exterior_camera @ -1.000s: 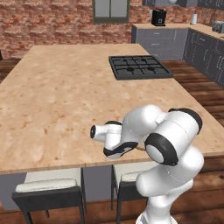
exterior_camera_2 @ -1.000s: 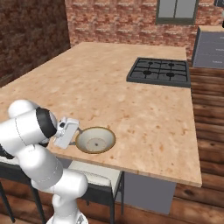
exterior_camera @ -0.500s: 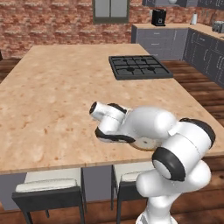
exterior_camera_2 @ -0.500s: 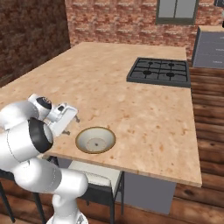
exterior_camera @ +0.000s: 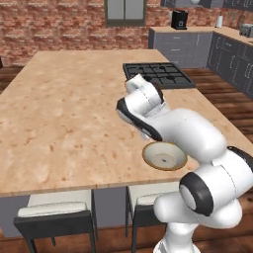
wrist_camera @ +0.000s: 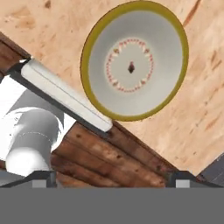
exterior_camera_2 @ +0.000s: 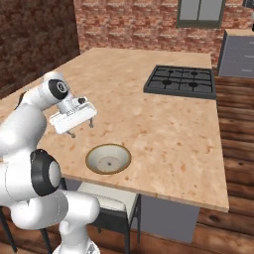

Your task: Pick up the bowls from the cabinet and place each bowl in front of a stool on the dining counter.

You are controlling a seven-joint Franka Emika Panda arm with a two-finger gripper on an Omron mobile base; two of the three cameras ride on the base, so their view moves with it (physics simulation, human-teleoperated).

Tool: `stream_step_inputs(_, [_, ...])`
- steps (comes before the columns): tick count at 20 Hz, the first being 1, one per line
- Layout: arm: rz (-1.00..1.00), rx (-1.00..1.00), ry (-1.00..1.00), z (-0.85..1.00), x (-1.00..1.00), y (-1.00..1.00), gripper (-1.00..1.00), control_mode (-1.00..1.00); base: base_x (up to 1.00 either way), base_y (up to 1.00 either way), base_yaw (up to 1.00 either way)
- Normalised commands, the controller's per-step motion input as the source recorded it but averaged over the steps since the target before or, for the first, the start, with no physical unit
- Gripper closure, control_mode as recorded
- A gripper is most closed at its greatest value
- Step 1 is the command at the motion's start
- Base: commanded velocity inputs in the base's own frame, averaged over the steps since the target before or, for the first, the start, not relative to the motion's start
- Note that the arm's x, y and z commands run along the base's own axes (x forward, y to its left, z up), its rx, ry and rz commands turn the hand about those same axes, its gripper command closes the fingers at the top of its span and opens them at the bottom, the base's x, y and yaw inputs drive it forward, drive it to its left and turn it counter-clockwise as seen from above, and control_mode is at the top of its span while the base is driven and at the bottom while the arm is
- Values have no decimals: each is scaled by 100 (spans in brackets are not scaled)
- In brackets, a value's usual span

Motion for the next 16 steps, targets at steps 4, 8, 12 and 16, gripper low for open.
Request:
stream_step_inputs(4, [-6, 61, 30, 87, -38, -55, -100, -100, 0, 0, 0])
stream_step_inputs(8, [-10, 61, 22, 77, -52, -43, -100, -100, 0, 0, 0])
stream_step_inputs(12, [-34, 57, 9, 61, -50, -23, -100, -100, 0, 0, 0])
stream_step_inputs(16, [-39, 16, -1, 21, -61, 2, -100, -100, 0, 0, 0])
